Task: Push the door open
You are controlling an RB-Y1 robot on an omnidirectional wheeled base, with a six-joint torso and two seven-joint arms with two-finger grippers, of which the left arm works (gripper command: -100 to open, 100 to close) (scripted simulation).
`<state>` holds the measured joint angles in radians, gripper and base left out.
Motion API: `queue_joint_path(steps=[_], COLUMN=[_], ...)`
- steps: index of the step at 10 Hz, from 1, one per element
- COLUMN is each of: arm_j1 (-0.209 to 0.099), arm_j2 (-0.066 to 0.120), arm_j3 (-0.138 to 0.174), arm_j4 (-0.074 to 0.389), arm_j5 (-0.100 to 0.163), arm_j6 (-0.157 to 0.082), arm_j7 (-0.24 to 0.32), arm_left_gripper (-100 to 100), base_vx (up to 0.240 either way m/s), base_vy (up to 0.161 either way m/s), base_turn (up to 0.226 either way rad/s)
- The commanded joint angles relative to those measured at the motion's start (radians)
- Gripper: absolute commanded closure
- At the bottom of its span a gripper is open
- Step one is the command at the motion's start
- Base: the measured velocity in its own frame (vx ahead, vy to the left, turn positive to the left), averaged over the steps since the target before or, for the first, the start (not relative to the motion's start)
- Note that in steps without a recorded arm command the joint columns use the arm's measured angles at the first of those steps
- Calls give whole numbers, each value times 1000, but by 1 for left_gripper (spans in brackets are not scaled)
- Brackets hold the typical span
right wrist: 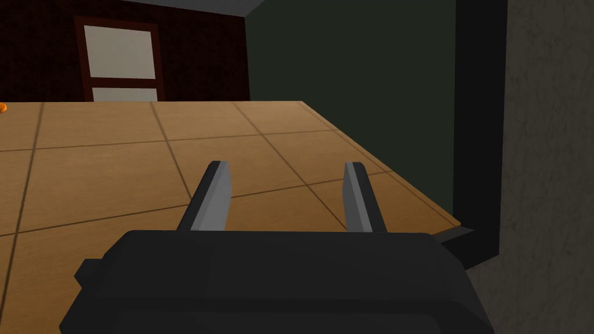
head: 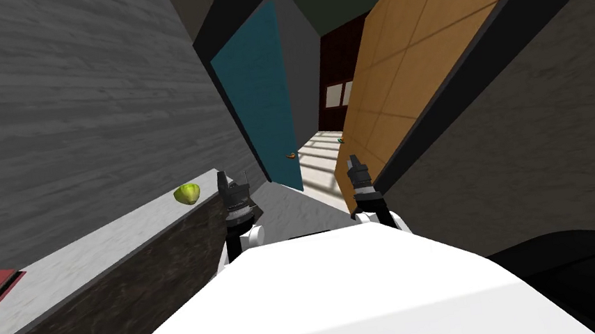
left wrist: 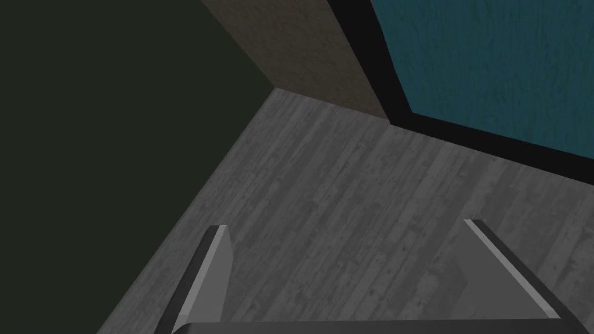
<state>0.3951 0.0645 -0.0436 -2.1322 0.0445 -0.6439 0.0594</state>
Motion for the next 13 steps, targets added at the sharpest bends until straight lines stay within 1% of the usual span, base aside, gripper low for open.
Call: queue_joint_path(steps=[1, 6, 12, 13], arm_j1=[-14, -59, -121, -121], arm_j2=[5, 14, 20, 20], arm_j3=[4, 9, 16, 16], arm_j4=[39, 172, 351, 355], arm_j5=[1, -2, -7, -7], arm_j6=[-2, -13, -28, -28], arm_j7=[-1, -8, -17, -17], arm_left_gripper=[-100, -100, -100, -100], base_vx=[88, 84, 87, 44], base_vy=[59, 66, 78, 63], base_turn=[-115, -129, -146, -54])
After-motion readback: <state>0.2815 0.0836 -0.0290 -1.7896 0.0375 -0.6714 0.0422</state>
